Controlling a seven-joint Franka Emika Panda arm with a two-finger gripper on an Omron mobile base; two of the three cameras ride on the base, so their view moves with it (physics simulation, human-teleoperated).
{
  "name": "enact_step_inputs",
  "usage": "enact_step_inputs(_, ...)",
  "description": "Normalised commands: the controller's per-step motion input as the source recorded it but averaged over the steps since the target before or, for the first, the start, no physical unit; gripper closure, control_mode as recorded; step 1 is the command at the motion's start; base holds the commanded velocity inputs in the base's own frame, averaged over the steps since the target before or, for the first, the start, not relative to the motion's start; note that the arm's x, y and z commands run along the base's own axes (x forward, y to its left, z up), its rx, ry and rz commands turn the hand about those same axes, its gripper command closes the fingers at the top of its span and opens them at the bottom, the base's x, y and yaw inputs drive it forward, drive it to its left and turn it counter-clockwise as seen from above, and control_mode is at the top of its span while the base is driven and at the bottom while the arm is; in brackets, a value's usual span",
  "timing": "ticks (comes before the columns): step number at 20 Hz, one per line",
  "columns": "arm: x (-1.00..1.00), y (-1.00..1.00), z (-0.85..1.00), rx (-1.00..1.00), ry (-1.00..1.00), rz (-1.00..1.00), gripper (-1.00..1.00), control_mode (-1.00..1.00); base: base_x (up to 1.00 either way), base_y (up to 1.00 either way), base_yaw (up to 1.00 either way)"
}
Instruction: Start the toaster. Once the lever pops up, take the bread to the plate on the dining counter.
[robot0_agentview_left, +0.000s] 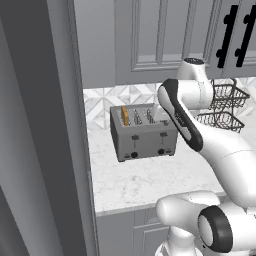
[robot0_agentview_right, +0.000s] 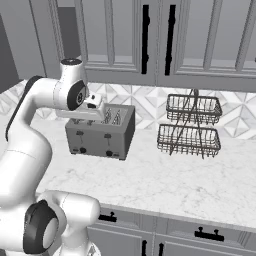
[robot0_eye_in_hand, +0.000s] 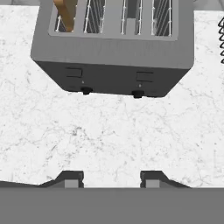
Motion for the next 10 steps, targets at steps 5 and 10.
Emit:
enact_step_inputs(5, -0.35, 0.07, -0.24, -0.01, 0.03, 0.00, -1.00, -1.00, 0.00, 0.00, 0.00)
enact_step_inputs(10, -0.14, 0.92, -0.52, 0.07, 0.02, -0.13, -1.00, -1.00, 0.00, 0.00, 0.00)
